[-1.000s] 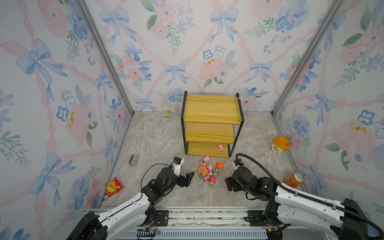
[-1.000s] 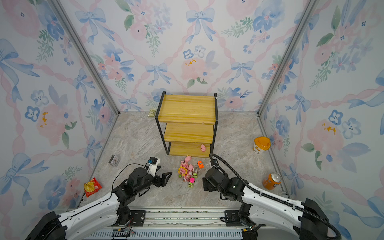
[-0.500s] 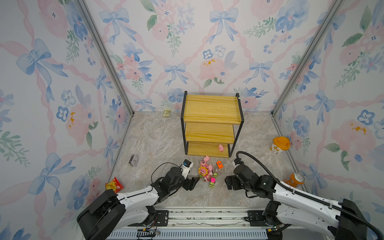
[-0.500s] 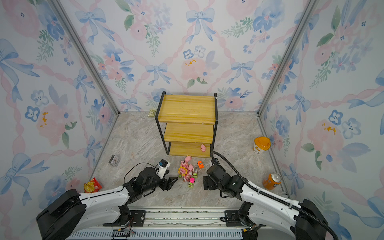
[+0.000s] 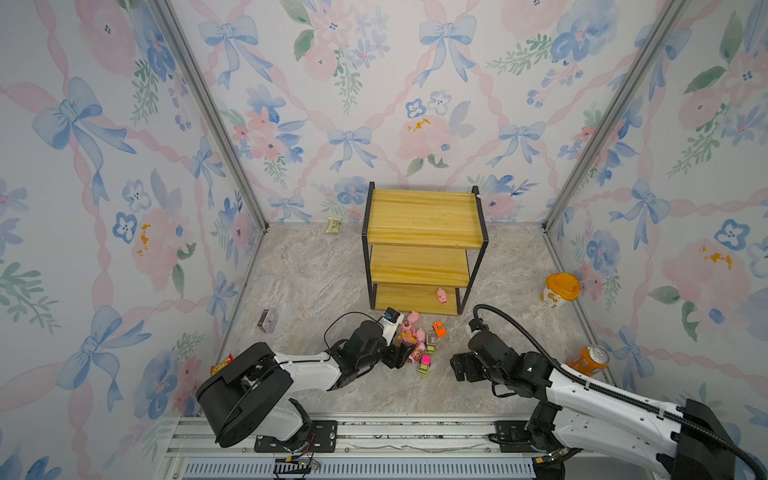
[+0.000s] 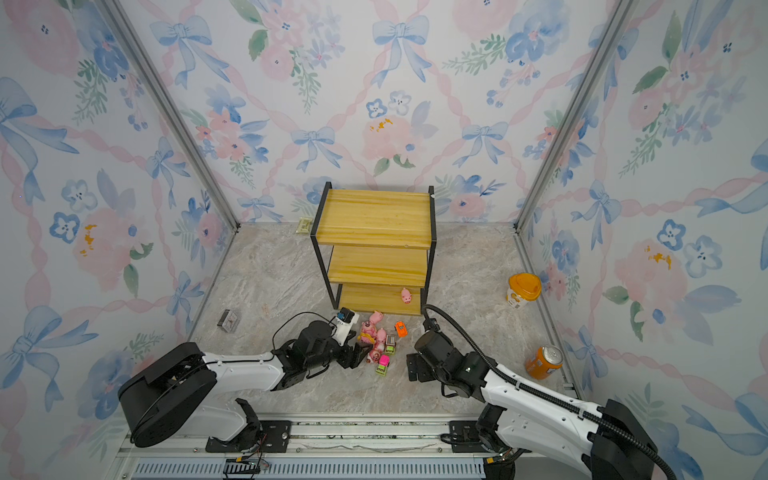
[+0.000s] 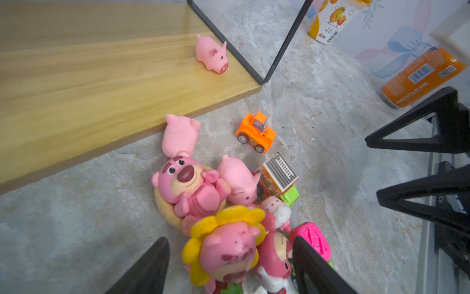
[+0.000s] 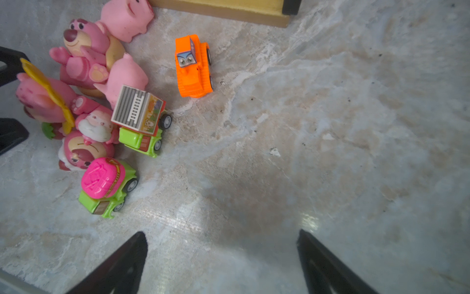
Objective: Place and organize the plastic toys onto the shelf
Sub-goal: 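Close the left gripper on the pink sunflower-petal figure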
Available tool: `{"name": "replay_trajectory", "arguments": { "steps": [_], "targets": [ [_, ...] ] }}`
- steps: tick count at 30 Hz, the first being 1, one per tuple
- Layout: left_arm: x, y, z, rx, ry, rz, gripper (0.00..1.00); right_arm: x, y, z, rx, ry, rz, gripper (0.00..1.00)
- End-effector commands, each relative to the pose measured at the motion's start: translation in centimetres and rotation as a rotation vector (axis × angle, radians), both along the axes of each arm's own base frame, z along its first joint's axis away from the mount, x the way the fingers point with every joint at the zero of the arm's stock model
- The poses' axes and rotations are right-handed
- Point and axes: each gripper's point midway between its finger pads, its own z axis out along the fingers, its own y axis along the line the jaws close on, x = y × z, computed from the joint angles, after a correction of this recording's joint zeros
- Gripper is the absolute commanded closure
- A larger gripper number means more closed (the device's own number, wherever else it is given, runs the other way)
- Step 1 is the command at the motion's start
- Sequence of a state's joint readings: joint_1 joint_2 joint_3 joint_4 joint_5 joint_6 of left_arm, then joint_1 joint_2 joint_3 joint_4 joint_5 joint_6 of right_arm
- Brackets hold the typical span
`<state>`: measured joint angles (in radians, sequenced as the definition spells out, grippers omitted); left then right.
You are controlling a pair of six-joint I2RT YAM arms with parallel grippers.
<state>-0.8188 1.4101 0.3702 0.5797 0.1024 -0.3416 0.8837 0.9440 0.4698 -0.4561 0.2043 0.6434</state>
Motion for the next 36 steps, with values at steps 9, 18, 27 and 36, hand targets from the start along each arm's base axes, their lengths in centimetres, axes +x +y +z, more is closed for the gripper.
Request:
{"name": "replay_trajectory", "arguments": {
  "steps": [9,18,27,36],
  "targets": [
    [0.8,-1.0,-1.2,0.004,0.050,0.027,0.29,-0.2,-0.6,-0.5,-0.005,0.010,-0.008,0.04],
    [0.8,-1.4,-1.6,0.011,0.060,0.019,0.30,-0.2,-0.6,-0.6,-0.003,0.010,-0.010,0.04],
    [1.5,-1.6,-1.8,0.011,0.073,0.056,0.31,-0.4,-0.7,-0.7,-0.005,0.012,-0.006,0.03],
    [1.2,-1.7,-2.2,0.007,0.094,0.051,0.43,-0.5,-0.8,-0.6,-0.001,0.009,-0.006,0.03]
  ]
}}
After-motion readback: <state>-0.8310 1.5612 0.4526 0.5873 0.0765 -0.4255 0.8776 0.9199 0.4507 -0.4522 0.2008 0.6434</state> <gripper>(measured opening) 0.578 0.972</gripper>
